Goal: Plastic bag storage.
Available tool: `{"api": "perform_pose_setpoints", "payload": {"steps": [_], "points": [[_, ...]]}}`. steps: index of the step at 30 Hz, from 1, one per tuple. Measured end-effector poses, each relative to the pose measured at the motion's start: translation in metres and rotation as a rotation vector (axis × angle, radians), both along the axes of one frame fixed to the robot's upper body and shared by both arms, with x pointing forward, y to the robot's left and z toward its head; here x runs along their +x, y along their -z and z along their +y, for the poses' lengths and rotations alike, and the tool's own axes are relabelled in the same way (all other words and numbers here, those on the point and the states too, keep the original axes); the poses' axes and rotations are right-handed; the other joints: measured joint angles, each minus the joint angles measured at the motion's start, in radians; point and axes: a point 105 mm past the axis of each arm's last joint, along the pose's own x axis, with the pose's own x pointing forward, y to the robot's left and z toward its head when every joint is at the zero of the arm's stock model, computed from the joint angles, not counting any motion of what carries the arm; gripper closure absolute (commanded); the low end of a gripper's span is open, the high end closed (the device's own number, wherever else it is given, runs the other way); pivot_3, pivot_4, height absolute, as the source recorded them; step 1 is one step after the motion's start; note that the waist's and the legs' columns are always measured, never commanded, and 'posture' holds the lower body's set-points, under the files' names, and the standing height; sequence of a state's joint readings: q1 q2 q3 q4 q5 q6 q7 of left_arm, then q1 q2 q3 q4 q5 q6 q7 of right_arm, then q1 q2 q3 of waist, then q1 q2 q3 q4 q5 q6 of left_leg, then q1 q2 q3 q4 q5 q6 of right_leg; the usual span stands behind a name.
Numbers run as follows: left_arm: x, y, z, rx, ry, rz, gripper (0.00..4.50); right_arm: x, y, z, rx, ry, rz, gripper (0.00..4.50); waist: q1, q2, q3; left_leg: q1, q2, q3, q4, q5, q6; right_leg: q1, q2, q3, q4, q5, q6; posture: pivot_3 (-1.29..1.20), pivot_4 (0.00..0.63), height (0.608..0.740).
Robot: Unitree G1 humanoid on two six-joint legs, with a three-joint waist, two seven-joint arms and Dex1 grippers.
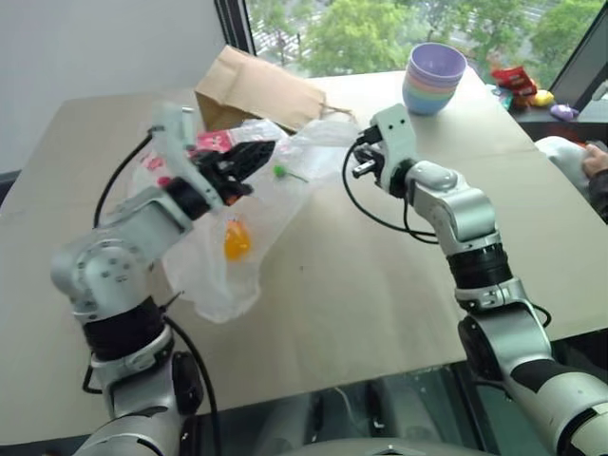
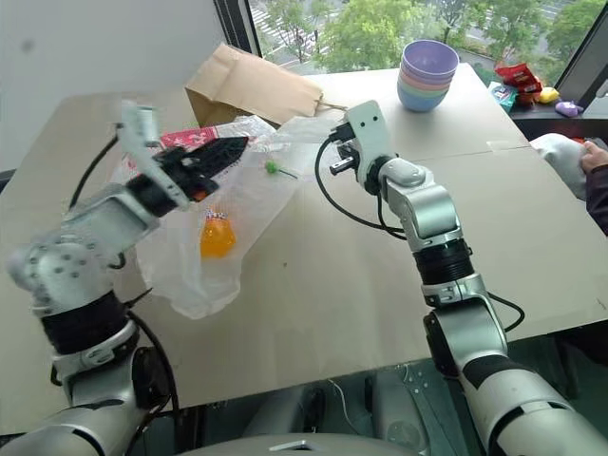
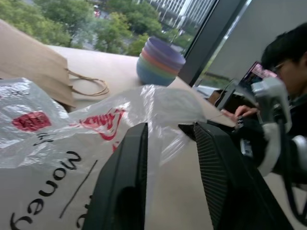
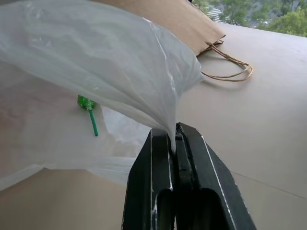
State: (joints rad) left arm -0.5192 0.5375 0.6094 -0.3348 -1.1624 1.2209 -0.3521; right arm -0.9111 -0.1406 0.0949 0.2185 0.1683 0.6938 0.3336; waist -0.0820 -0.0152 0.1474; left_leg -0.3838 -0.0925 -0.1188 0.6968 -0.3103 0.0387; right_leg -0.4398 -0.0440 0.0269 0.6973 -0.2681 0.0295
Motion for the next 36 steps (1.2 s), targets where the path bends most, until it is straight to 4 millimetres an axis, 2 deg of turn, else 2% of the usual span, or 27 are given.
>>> {"api": "perform_pose_setpoints", "payload": {"steps": [2,3,6,9,11,14,20,22,28,32,36], "points": [[-0.016,0.003,0.009,-0.017,0.046,0.031,0.83,0.001,0.001,-0.004,0.001,0.009,0.005,4.5,0.0,0.0,0.0,0.0,-0.001,-0.001,-0.001,0.0,0.0,0.0,0.0,0.0,0.0,0.0,0.0,0.0,0.15,0.74],[-0.033,0.012,0.02,-0.002,0.083,0.092,0.47,0.0,0.001,0.001,0.008,-0.003,0.008,4.5,-0.008,0.0,0.0,0.0,-0.001,-0.001,-0.002,0.0,0.0,0.0,0.0,0.001,0.0,0.0,0.0,0.0,0.15,0.74],[-0.072,0.043,0.057,0.045,0.055,0.288,0.47,-0.001,0.004,0.0,0.015,-0.008,0.021,4.5,-0.014,0.001,0.001,0.003,-0.002,-0.001,-0.008,0.0,0.0,-0.001,0.001,0.005,-0.002,0.0,0.0,0.0,0.15,0.74],[-0.104,0.062,0.078,0.049,0.04,0.427,0.47,-0.002,0.006,0.0,0.024,-0.008,0.03,4.5,-0.006,0.003,0.002,0.004,-0.002,-0.001,-0.01,0.0,-0.001,-0.001,0.0,0.004,-0.002,0.0,-0.001,0.0,0.15,0.74],[-0.118,0.069,0.082,0.054,0.042,0.474,0.47,-0.003,0.007,0.001,0.027,-0.013,0.035,4.5,0.004,0.005,0.003,0.005,-0.002,-0.001,-0.011,0.001,-0.001,-0.001,0.0,0.004,-0.003,0.0,-0.001,0.0,0.15,0.74],[-0.142,0.097,0.076,0.147,0.045,0.547,0.47,-0.005,0.011,0.006,0.036,-0.028,0.046,4.5,0.014,0.006,0.003,0.005,-0.002,0.002,-0.012,0.001,-0.001,-0.001,0.0,0.007,-0.003,0.0,-0.001,0.0,0.15,0.74],[-0.139,0.112,0.071,0.194,0.022,0.472,0.47,-0.008,0.013,0.011,0.037,-0.041,0.054,4.5,0.038,0.006,0.003,0.005,-0.002,0.0,-0.013,0.001,-0.002,-0.001,0.0,0.005,-0.003,0.0,-0.002,0.0,0.15,0.74],[-0.131,0.118,0.06,0.179,0.032,0.439,0.47,-0.007,0.013,0.009,0.033,-0.038,0.055,4.5,0.043,0.006,0.003,0.004,-0.002,0.0,-0.012,0.001,-0.002,-0.001,-0.001,0.005,-0.003,0.0,-0.002,0.0,0.15,0.74],[-0.104,0.113,0.029,0.171,0.083,0.354,0.47,-0.007,0.014,0.006,0.02,-0.035,0.063,4.5,0.037,0.005,0.002,0.004,-0.002,0.001,-0.012,0.001,-0.002,-0.001,0.0,0.006,-0.003,0.0,-0.002,0.0,0.15,0.74],[-0.093,0.111,0.021,0.179,0.077,0.326,0.47,-0.007,0.01,0.001,0.011,-0.024,0.047,4.5,0.037,0.005,0.002,0.004,-0.001,0.001,-0.013,0.001,-0.002,-0.002,0.001,0.006,-0.003,0.0,-0.002,0.0,0.15,0.74],[-0.078,0.102,-0.003,0.137,0.119,0.263,0.47,-0.009,0.01,0.002,0.01,-0.027,0.049,4.5,0.04,0.005,0.002,0.003,-0.001,0.001,-0.012,0.001,-0.002,-0.002,0.0,0.006,-0.003,0.001,-0.002,0.0,0.15,0.74]]}}
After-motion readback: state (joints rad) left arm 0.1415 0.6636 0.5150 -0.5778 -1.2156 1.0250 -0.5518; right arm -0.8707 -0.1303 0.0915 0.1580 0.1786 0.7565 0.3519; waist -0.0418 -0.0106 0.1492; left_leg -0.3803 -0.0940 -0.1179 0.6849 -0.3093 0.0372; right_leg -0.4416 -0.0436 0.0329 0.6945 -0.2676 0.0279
